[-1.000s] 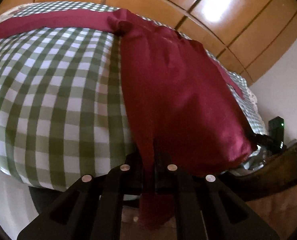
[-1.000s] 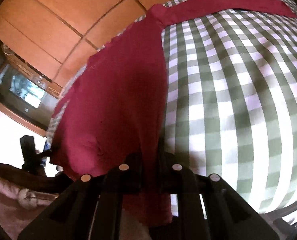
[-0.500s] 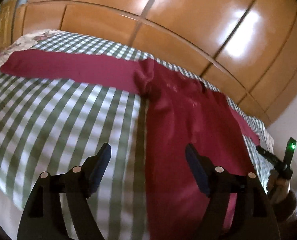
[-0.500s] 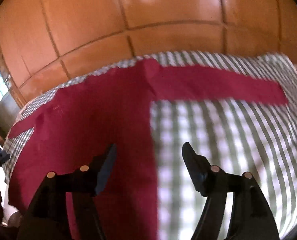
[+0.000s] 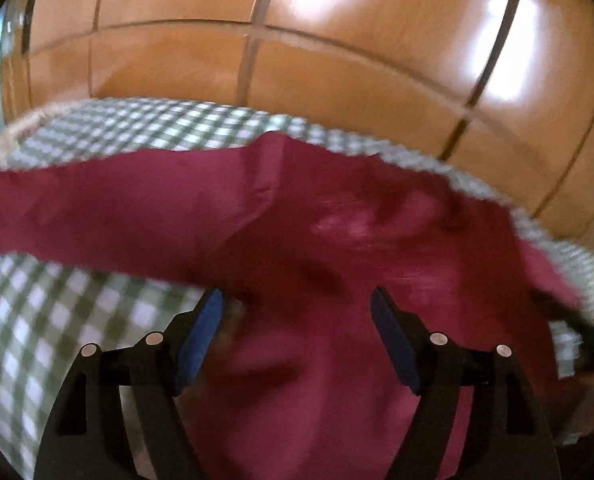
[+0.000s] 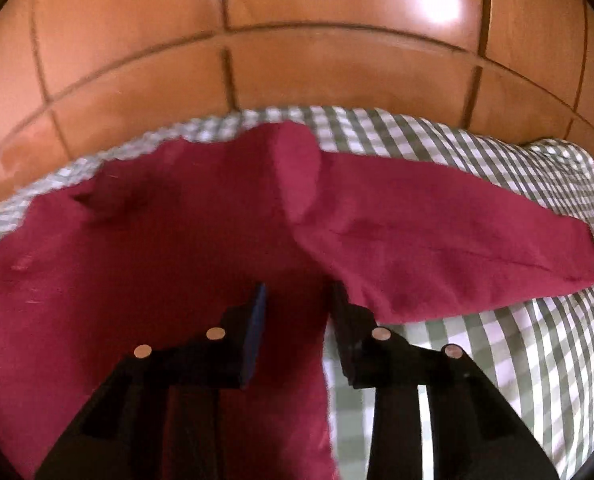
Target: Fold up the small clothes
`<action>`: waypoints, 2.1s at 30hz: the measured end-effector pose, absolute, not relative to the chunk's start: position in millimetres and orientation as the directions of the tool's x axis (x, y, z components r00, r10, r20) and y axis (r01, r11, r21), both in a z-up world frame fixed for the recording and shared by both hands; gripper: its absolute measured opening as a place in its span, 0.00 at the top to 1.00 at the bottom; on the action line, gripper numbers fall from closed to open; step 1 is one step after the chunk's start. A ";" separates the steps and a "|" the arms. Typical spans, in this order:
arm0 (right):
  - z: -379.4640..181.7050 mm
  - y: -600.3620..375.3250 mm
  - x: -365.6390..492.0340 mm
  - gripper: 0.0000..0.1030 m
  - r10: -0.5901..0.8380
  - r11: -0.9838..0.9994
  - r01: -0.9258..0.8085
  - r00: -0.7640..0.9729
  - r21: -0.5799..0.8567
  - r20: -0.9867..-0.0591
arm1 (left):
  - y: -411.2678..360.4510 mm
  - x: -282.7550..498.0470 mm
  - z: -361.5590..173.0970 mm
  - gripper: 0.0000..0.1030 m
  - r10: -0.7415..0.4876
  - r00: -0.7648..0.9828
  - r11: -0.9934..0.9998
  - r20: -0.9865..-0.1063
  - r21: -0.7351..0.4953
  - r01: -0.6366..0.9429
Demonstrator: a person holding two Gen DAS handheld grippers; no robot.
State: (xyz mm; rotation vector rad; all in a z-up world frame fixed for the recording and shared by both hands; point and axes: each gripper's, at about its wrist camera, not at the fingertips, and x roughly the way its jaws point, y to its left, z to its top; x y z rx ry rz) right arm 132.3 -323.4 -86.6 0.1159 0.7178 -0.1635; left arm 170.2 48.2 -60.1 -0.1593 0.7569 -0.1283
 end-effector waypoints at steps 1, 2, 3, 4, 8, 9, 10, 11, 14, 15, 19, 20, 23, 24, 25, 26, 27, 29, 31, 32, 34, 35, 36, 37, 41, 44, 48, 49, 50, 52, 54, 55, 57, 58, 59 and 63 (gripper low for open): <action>-90.8 -328.1 135.1 0.76 -0.137 0.974 0.221 0.731 0.041 -0.669 | 54.3 178.0 -70.5 0.27 -0.112 0.708 0.988 -0.697 -0.153 0.006; -92.3 -330.3 136.0 0.76 -0.160 0.969 0.243 0.727 0.033 -0.668 | 66.5 183.2 -79.0 0.29 -0.122 0.680 0.980 -0.723 -0.195 -0.031; -94.2 -330.4 136.9 0.75 -0.172 0.967 0.252 0.724 0.024 -0.669 | 83.2 187.4 -86.4 0.30 -0.186 0.664 0.953 -0.724 -0.297 -0.057; -95.5 -326.2 137.4 0.75 -0.198 0.966 0.259 0.720 -0.008 -0.665 | 91.0 186.0 -85.5 0.32 -0.208 0.680 0.938 -0.703 -0.341 -0.066; -99.1 -308.6 137.9 0.73 -0.290 0.953 0.273 0.709 -0.130 -0.643 | 103.4 179.0 -84.6 0.32 -0.243 0.706 0.914 -0.665 -0.400 -0.063; -99.2 -308.0 137.1 0.72 -0.295 0.952 0.274 0.710 -0.135 -0.640 | 108.3 176.0 -83.8 0.31 -0.263 0.714 0.900 -0.649 -0.431 -0.061; -99.3 -308.3 136.1 0.72 -0.295 0.952 0.274 0.711 -0.134 -0.638 | 115.4 173.2 -83.0 0.26 -0.292 0.722 0.875 -0.627 -0.480 -0.063; -99.5 -308.7 135.9 0.70 -0.292 0.953 0.273 0.713 -0.131 -0.638 | 120.6 169.8 -81.9 0.23 -0.309 0.729 0.856 -0.610 -0.512 -0.066; -99.2 -306.8 133.7 0.67 -0.294 0.953 0.274 0.715 -0.133 -0.634 | 135.3 158.2 -73.4 0.23 -0.316 0.749 0.824 -0.583 -0.559 -0.087; -98.7 -305.0 133.6 0.66 -0.298 0.952 0.273 0.716 -0.140 -0.632 | 141.7 154.4 -70.1 0.23 -0.308 0.758 0.820 -0.575 -0.564 -0.095; -95.4 -295.7 129.3 0.44 -0.321 0.946 0.271 0.732 -0.176 -0.601 | 174.0 145.5 -55.9 0.18 -0.217 0.802 0.813 -0.557 -0.558 -0.168; -93.8 -293.7 126.5 0.24 -0.337 0.941 0.281 0.738 -0.187 -0.584 | 181.6 145.3 -54.3 0.14 -0.194 0.810 0.810 -0.554 -0.556 -0.187; -88.5 -291.4 117.5 0.22 -0.327 0.945 0.276 0.770 -0.177 -0.547 | 211.5 142.1 -53.2 0.13 -0.109 0.818 0.787 -0.565 -0.552 -0.276; -88.2 -291.4 117.0 0.22 -0.331 0.943 0.279 0.770 -0.178 -0.545 | 219.4 143.0 -54.3 0.13 -0.096 0.817 0.775 -0.569 -0.557 -0.297; -89.0 -291.5 118.0 0.21 -0.335 0.942 0.283 0.765 -0.181 -0.550 | 231.0 143.7 -56.7 0.13 -0.076 0.812 0.754 -0.579 -0.567 -0.333; -89.6 -291.5 119.2 0.18 -0.339 0.941 0.285 0.759 -0.184 -0.555 | 239.8 143.2 -58.9 0.13 -0.059 0.807 0.733 -0.587 -0.575 -0.365; -90.1 -291.7 120.4 0.15 -0.345 0.938 0.289 0.754 -0.189 -0.559 | 250.5 141.9 -61.3 0.13 -0.045 0.806 0.709 -0.591 -0.587 -0.391; -90.7 -290.5 121.5 0.10 -0.351 0.936 0.291 0.752 -0.196 -0.559 | 268.4 138.6 -66.2 0.13 -0.017 0.811 0.662 -0.584 -0.615 -0.429; -91.2 -289.0 121.9 0.07 -0.357 0.934 0.293 0.749 -0.204 -0.559 | 279.6 134.8 -67.5 0.13 0.026 0.814 0.644 -0.580 -0.613 -0.457; -91.8 -289.5 122.8 0.07 -0.358 0.934 0.292 0.747 -0.206 -0.560 | 283.0 135.0 -68.2 0.13 0.039 0.814 0.641 -0.580 -0.610 -0.466; -92.7 -289.8 123.7 0.07 -0.359 0.933 0.292 0.745 -0.208 -0.563 | 295.8 136.2 -71.4 0.13 0.060 0.814 0.622 -0.578 -0.616 -0.483; -92.7 -289.8 123.4 0.07 -0.358 0.934 0.293 0.745 -0.207 -0.562 | 299.4 137.2 -72.0 0.13 0.066 0.818 0.613 -0.571 -0.624 -0.485; -92.6 -290.2 123.0 0.07 -0.357 0.934 0.293 0.746 -0.204 -0.561 | 304.2 139.3 -71.9 0.14 0.075 0.820 0.603 -0.567 -0.629 -0.490; -92.6 -290.1 122.5 0.07 -0.356 0.934 0.294 0.747 -0.202 -0.561 | 310.9 143.8 -71.6 0.17 0.082 0.819 0.598 -0.568 -0.629 -0.497; -92.9 -290.8 123.1 0.06 -0.354 0.935 0.295 0.745 -0.197 -0.566 | 329.3 156.4 -73.6 0.41 0.094 0.806 0.554 -0.585 -0.642 -0.530; -92.9 -291.1 123.1 0.06 -0.355 0.935 0.295 0.744 -0.198 -0.566 | 344.8 163.0 -79.5 0.90 0.079 0.793 0.517 -0.604 -0.655 -0.551; -93.1 -291.2 122.5 0.06 -0.357 0.934 0.297 0.744 -0.198 -0.564 | 360.9 166.3 -74.9 0.92 0.135 0.781 0.532 -0.609 -0.621 -0.576; -93.4 -291.2 122.5 0.06 -0.357 0.934 0.297 0.744 -0.198 -0.564 | 365.3 168.5 -70.9 0.92 0.161 0.777 0.549 -0.609 -0.599 -0.583; -93.5 -291.2 122.5 0.06 -0.357 0.934 0.297 0.744 -0.199 -0.565 | 368.7 172.9 -69.7 0.92 0.176 0.769 0.563 -0.614 -0.578 -0.591; -93.8 -291.1 122.5 0.06 -0.357 0.934 0.297 0.744 -0.200 -0.565 | 371.7 183.0 -69.1 0.92 0.194 0.745 0.605 -0.638 -0.520 -0.603; -94.1 -291.3 121.7 0.06 -0.356 0.934 0.296 0.743 -0.199 -0.566 | 370.3 189.6 -71.6 0.92 0.179 0.736 0.630 -0.653 -0.498 -0.596; -94.6 -291.6 121.9 0.06 -0.356 0.934 0.297 0.743 -0.198 -0.567 | 369.1 190.2 -71.3 0.92 0.169 0.742 0.638 -0.649 -0.502 -0.584; -95.3 -292.2 121.6 0.06 -0.355 0.935 0.296 0.741 -0.196 -0.570 | 368.0 188.6 -69.9 0.92 0.154 0.755 0.634 -0.637 -0.523 -0.570; -95.6 -292.6 122.8 0.06 -0.354 0.935 0.295 0.741 -0.196 -0.571 | 365.6 185.0 -68.4 0.92 0.150 0.765 0.623 -0.627 -0.541 -0.565; -95.7 -292.6 123.1 0.06 -0.354 0.935 0.295 0.740 -0.196 -0.572 | 363.9 182.4 -66.0 0.92 0.150 0.773 0.616 -0.617 -0.553 -0.561; -95.7 -293.5 123.8 0.02 -0.357 0.934 0.300 0.737 -0.195 -0.574 | 345.3 174.9 -43.6 0.92 0.175 0.813 0.617 -0.556 -0.581 -0.530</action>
